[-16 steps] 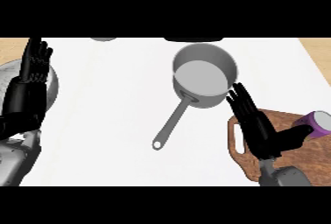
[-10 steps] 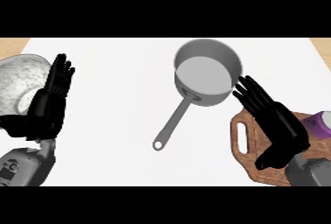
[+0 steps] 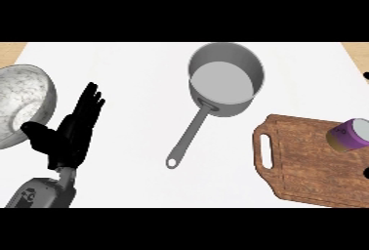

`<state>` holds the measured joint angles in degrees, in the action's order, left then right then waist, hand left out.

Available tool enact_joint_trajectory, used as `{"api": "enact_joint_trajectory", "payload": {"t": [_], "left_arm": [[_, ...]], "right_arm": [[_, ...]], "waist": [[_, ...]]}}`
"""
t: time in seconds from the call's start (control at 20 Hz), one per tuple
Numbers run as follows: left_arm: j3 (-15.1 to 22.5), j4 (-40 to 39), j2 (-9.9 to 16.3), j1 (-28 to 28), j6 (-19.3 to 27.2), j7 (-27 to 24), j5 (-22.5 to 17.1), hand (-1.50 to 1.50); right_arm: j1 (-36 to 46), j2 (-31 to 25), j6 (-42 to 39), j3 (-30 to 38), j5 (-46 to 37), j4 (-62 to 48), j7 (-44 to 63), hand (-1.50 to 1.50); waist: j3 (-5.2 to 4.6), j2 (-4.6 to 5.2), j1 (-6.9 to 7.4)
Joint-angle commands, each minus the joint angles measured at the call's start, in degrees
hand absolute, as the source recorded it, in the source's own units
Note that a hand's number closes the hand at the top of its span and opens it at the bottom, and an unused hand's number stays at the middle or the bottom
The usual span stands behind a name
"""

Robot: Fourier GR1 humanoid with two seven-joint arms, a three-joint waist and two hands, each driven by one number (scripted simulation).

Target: Pick the can from the cutting board and place it in the pot

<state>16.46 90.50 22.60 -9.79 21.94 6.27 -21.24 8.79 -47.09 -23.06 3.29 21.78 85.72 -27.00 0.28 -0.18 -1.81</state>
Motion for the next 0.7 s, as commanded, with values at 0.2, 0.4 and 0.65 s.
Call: {"api": "enact_joint_trajectory", "payload": {"t": [0.2,0.4,0.65], "left_arm": [[0.63,3.92,0.66,-0.24,1.13,6.88,-0.5,0.0],[0.87,4.28,0.39,2.37,-1.57,3.51,-0.24,0.0],[0.13,2.66,-0.6,1.8,-1.13,3.67,0.45,0.0]], "right_arm": [[-5.91,-19.93,-12.17,11.26,-12.1,-11.72,-18.91,-1.5],[-4.85,-25.0,-11.82,10.21,-18.09,-15.3,-22.51,-1.5],[-7.86,-31.98,-12.96,8.49,-22.41,-16.57,-24.1,-1.5]], "waist": [[-0.03,0.03,0.73],[-0.18,0.34,2.35],[-0.24,0.34,1.78]]}}
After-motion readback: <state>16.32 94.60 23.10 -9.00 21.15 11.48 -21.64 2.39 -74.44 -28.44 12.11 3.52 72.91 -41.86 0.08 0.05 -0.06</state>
